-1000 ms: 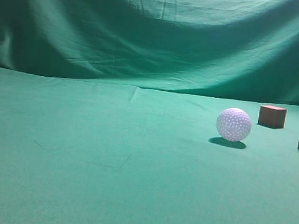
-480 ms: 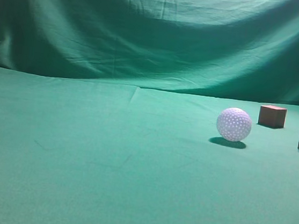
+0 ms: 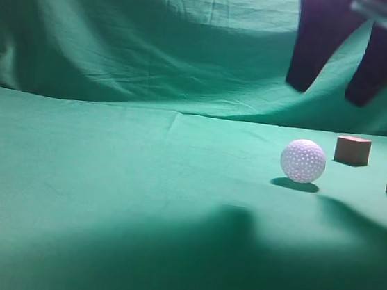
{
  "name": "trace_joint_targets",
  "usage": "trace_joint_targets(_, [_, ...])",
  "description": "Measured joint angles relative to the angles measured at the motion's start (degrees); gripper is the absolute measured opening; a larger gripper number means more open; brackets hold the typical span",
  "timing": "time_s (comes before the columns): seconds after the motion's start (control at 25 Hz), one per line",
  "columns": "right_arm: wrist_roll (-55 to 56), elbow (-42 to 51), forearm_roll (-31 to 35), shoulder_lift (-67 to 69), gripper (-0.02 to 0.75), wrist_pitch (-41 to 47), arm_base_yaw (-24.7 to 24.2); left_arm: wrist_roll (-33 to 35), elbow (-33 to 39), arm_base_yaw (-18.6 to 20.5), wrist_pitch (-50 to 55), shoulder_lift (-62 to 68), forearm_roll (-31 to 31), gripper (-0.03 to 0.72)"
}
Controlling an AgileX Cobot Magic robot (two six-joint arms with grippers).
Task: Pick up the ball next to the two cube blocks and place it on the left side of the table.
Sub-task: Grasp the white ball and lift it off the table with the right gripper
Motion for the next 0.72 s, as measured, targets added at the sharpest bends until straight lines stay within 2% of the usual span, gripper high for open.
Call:
trace_joint_targets(0.04, [0.0,-0.92,0.0,1.9,0.557,0.0,0.0,0.0,0.0,0.0,0.0,0.0,0.0,0.0])
trace_joint_targets(0.52, [0.0,-5.47,0.08,14.78,0.541,-1.09,0.0,0.0,0.0,0.0,0.0,0.0,0.0,0.0])
trace_joint_targets(0.56, [0.0,-5.56,0.08,15.29,0.488,-1.67,0.0,0.0,0.0,0.0,0.0,0.0,0.0,0.0])
trace_joint_targets(0.6, [0.0,-5.56,0.08,15.29,0.488,-1.67,0.0,0.0,0.0,0.0,0.0,0.0,0.0,0.0])
trace_joint_targets(0.68, [-0.1,-5.77,0.08,15.98,0.334,-2.83,0.0,0.0,0.0,0.0,0.0,0.0,0.0,0.0])
trace_joint_targets(0.72, [-0.1,-6.04,0.08,16.07,0.309,-2.92,0.0,0.0,0.0,0.0,0.0,0.0,0.0,0.0])
